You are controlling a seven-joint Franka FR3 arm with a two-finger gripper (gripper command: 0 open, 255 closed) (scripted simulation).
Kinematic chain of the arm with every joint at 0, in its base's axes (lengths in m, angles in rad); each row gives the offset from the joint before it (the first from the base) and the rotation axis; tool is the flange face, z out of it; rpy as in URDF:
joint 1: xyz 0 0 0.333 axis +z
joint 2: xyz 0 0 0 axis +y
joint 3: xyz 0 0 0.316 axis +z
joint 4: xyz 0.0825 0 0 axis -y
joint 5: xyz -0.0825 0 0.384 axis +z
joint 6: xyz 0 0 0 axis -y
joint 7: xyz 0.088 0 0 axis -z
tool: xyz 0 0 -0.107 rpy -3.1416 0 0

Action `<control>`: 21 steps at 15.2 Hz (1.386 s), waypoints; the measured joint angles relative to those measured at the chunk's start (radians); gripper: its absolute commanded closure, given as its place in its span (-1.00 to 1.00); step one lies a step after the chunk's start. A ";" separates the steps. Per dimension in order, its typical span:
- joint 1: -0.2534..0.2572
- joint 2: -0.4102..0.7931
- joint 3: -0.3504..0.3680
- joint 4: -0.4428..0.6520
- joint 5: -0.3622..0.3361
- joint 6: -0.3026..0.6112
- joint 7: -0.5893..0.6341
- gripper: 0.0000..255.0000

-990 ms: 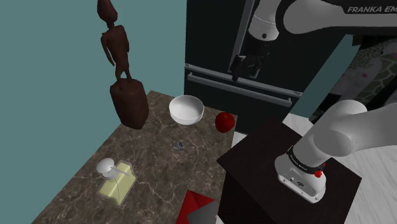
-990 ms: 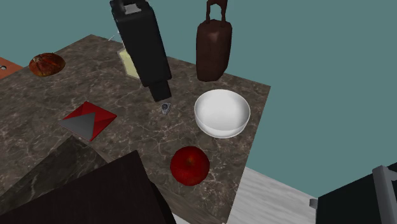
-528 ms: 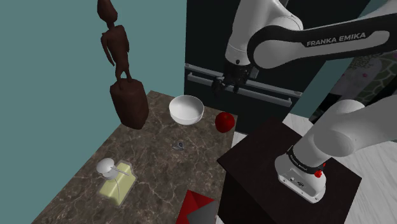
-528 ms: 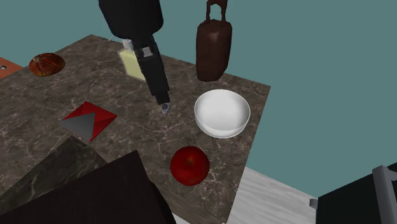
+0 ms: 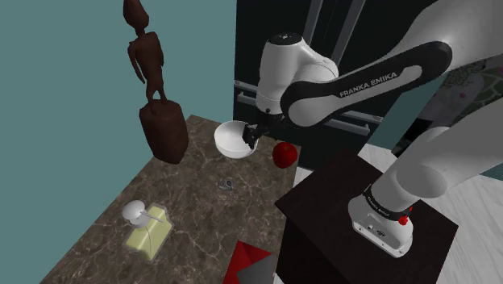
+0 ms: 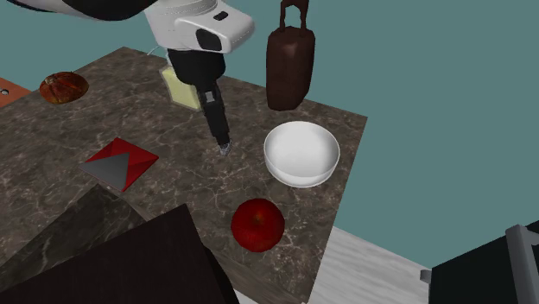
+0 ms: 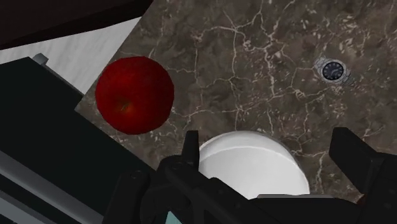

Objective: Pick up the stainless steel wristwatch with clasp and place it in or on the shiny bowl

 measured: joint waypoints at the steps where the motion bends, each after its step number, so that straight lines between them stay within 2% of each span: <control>1: -0.008 0.042 0.022 0.013 -0.022 0.024 0.035 -1.00; 3: -0.022 0.126 0.059 0.033 -0.075 0.073 0.106 -1.00; 7: -0.027 0.319 0.107 0.114 -0.239 0.131 0.290 -1.00; 10: 0.006 0.466 0.093 0.174 -0.381 0.166 0.429 -1.00; 14: 0.101 0.661 0.028 0.298 -0.538 0.177 0.581 -1.00; 16: 0.141 0.728 -0.001 0.347 -0.581 0.179 0.626 -1.00; 21: 0.175 0.795 -0.041 0.369 -0.634 0.214 0.666 -1.00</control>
